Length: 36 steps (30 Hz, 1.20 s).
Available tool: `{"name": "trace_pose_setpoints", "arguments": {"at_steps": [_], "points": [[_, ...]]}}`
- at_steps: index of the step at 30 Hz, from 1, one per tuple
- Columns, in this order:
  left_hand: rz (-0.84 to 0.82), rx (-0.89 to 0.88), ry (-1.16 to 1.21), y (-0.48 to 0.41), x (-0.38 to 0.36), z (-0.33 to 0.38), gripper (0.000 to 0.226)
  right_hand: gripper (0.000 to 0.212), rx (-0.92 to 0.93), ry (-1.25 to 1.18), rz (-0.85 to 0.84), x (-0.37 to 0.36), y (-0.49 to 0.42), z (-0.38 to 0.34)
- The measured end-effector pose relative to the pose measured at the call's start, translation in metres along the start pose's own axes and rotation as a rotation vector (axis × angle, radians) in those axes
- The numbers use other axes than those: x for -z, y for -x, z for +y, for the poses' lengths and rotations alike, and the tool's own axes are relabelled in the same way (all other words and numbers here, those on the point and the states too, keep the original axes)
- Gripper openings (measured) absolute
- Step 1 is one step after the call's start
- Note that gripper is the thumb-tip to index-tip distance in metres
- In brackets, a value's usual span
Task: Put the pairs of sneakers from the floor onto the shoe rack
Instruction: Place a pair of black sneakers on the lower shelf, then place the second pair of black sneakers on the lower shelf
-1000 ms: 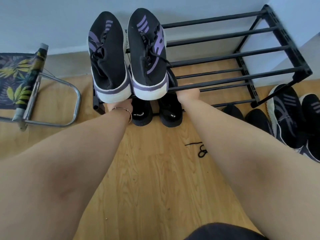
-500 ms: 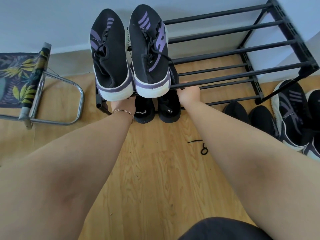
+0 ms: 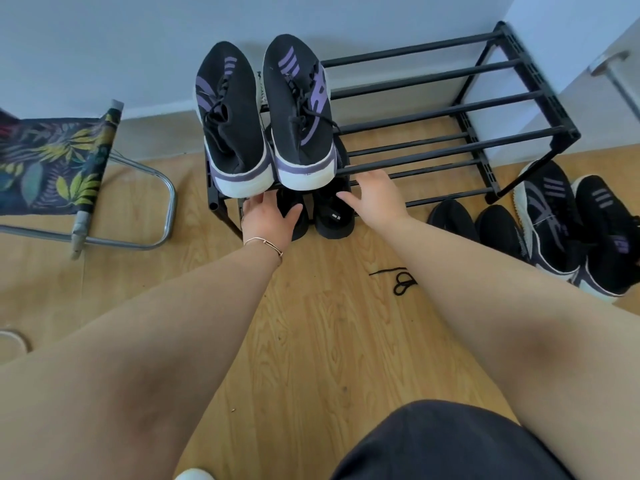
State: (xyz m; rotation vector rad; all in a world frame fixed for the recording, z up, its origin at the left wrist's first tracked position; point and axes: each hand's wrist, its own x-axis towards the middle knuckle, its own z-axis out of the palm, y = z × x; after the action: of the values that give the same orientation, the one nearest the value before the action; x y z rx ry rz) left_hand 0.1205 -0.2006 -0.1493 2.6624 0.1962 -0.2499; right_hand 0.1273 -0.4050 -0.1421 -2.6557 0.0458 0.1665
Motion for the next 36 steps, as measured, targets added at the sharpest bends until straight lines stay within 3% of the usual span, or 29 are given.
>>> {"name": "trace_pose_setpoints", "arguments": {"at_steps": [10,22,28,33,36], "points": [[-0.181,-0.188,-0.196,0.057,0.023,0.018,0.071,0.061,-0.024,0.219,-0.156,0.046,0.086,0.005],[-0.421,-0.362,-0.153,0.094,0.038,0.089,0.075,0.063,-0.106,0.428,-0.32,0.211,0.16,0.004],[-0.461,-0.274,-0.105,0.095,0.021,0.135,0.075,0.062,-0.234,0.316,-0.159,0.225,0.168,0.053],[-0.504,-0.161,-0.084,0.108,-0.015,0.167,0.076,0.06,-0.296,0.267,-0.203,0.193,0.179,0.112],[-0.552,-0.097,-0.116,0.115,-0.038,0.181,0.074,0.058,-0.436,0.21,-0.169,0.165,0.181,0.152]]}}
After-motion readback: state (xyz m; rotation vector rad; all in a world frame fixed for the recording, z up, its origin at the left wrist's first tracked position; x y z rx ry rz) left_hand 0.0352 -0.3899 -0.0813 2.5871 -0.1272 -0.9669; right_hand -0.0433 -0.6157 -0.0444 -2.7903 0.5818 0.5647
